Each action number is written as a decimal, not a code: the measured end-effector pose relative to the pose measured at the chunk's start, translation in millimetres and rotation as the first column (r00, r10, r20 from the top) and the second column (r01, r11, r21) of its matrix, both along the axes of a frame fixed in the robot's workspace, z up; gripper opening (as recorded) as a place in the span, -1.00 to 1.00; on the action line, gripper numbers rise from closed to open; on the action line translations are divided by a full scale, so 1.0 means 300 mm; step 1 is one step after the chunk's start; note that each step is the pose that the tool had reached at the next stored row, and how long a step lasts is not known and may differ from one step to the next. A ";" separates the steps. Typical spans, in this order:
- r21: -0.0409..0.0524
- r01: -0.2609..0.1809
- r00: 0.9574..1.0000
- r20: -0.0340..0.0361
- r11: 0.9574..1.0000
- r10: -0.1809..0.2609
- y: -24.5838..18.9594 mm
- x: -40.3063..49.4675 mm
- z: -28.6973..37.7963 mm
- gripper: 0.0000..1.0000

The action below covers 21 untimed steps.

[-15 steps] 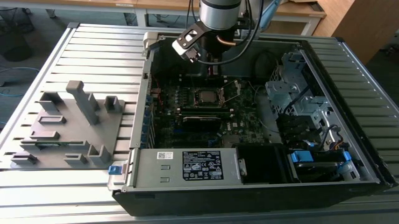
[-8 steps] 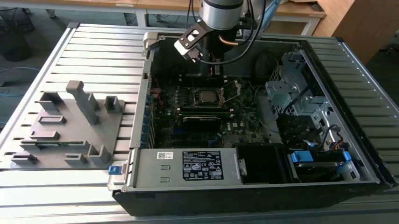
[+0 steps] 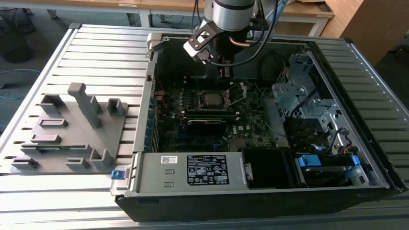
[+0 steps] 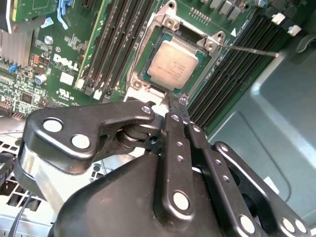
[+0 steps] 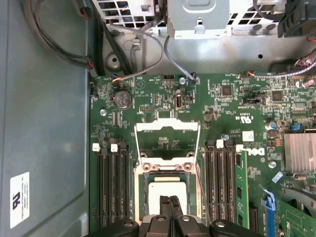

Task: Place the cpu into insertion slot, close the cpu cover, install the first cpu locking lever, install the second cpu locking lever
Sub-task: 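Close the cpu cover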

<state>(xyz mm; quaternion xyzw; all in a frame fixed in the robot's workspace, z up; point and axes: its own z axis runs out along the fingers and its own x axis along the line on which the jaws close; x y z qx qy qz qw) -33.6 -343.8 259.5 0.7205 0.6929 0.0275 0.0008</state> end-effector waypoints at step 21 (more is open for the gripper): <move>0.000 0.000 1.000 0.000 1.000 0.000 0.000 0.019 0.014 -0.80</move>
